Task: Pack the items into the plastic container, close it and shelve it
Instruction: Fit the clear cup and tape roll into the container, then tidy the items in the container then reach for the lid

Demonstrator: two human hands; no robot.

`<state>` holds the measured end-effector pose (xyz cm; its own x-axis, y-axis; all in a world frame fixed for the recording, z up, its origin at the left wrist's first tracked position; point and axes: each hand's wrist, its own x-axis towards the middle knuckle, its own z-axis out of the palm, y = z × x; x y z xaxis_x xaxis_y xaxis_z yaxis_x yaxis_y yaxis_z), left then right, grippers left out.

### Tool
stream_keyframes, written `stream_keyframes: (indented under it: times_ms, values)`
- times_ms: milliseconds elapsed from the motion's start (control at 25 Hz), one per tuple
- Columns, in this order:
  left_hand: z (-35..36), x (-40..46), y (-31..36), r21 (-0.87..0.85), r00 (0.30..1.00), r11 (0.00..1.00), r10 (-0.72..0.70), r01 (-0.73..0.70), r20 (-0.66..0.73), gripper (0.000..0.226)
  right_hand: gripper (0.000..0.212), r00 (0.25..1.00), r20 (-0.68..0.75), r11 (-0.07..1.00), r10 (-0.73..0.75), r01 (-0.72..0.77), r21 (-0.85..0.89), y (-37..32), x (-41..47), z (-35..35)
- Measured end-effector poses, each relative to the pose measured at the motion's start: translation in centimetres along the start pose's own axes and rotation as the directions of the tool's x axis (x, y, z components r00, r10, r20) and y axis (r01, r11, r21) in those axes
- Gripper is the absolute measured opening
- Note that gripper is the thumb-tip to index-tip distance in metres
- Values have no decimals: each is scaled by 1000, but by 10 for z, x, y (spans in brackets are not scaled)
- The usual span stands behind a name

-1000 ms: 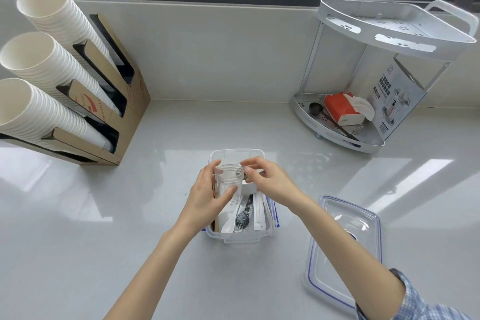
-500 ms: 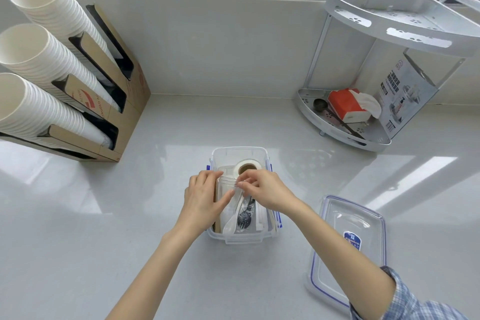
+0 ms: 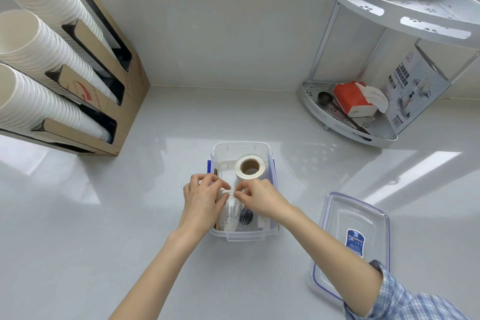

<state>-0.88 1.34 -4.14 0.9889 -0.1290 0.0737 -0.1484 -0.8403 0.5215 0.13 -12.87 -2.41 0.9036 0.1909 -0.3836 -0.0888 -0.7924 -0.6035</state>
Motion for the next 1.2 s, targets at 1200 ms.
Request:
stream_keyframes:
  times_ms: [1200]
  values:
    - [4,58,14,151,964,964,190,-219,189,26,28,965,-167,917,-201,126,-379,8,20,-32]
